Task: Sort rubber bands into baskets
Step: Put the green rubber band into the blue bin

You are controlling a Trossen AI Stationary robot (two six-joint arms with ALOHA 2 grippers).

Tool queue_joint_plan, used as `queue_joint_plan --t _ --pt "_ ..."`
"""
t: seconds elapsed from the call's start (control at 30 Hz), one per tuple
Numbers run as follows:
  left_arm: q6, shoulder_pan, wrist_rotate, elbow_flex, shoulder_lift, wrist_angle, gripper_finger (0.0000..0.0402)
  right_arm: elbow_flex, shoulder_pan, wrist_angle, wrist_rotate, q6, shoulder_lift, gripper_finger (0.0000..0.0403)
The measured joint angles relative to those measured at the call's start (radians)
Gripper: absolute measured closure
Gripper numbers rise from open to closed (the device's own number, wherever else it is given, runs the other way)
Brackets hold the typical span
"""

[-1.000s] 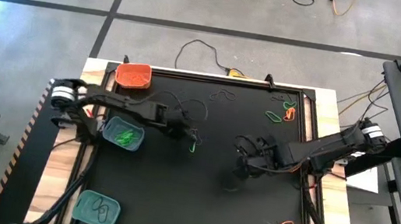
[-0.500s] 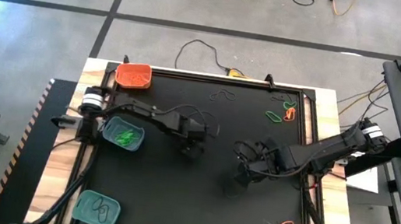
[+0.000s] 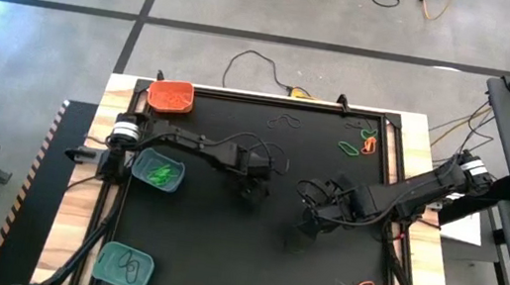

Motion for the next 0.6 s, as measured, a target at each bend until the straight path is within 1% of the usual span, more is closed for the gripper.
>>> queue_joint_plan --t 0.23,0.4,0.5,0.6 --pt "-0.052 -0.004 0.001 0.053 -0.001 -0.012 0.0283 0.000 0.000 -0.001 0.000 -0.003 -0.002 0.0204" --pt "-0.111 -0.004 0.009 0.044 -0.002 -0.015 0.0268 0.000 0.000 -0.001 0.000 -0.004 -0.002 0.0204" --pt "-0.107 -0.007 0.010 0.035 0.006 0.007 0.0264 0.000 0.000 0.000 0.000 -0.004 -0.002 0.0204" --pt "-0.058 -0.022 0.017 0.040 0.031 0.040 0.0263 0.000 0.000 0.000 0.000 -0.002 -0.002 0.0204"
